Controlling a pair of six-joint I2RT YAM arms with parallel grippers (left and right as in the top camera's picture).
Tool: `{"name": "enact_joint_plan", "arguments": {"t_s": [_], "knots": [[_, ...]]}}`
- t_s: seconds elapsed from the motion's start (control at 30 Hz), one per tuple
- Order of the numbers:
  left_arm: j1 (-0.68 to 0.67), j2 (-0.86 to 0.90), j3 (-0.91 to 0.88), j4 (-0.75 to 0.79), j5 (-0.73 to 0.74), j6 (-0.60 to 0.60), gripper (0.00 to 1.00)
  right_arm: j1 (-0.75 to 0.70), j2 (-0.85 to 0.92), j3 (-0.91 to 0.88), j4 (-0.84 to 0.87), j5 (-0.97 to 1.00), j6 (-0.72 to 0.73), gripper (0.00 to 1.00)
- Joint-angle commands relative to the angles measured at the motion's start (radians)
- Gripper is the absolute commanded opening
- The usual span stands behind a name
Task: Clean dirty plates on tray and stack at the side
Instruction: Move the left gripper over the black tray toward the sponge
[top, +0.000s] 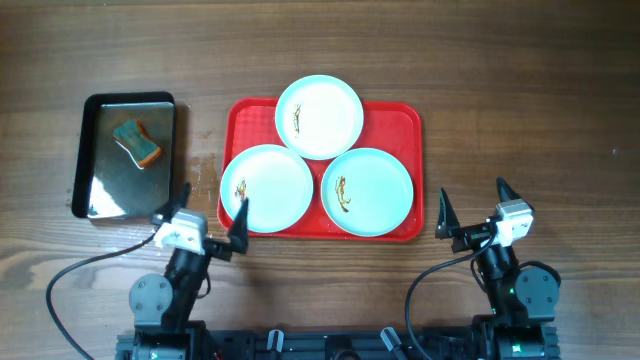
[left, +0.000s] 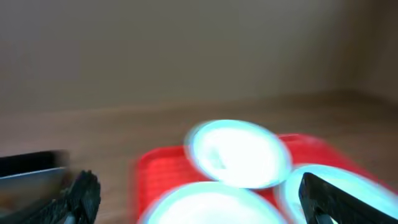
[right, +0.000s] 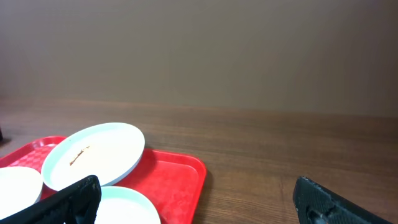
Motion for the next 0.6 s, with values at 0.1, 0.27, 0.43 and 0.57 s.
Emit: {"name": "enact_joint_plan", "arguments": {"t_s": [0.1, 0.27, 0.43, 0.57], "knots": [[-0.051, -0.011, -0.003, 0.06, 0.859, -0.103, 1.0, -0.004, -0.005, -0.001, 0.005, 0.008, -0.017, 1.0], [-0.087, -0.011, -0.002, 0.171, 0.799, -0.232, 1.0, -0.004, -0.005, -0.001, 0.005, 0.008, -0.018, 1.0], [-0.087, -0.01, 0.019, 0.388, 0.271, -0.719, 1.0, -0.004, -0.005, -0.001, 0.005, 0.009, -0.018, 1.0], [-0.087, -0.007, 0.027, 0.374, 0.374, -0.713, 1.0, -0.004, -0.005, -0.001, 0.005, 0.008, -0.018, 1.0]]}}
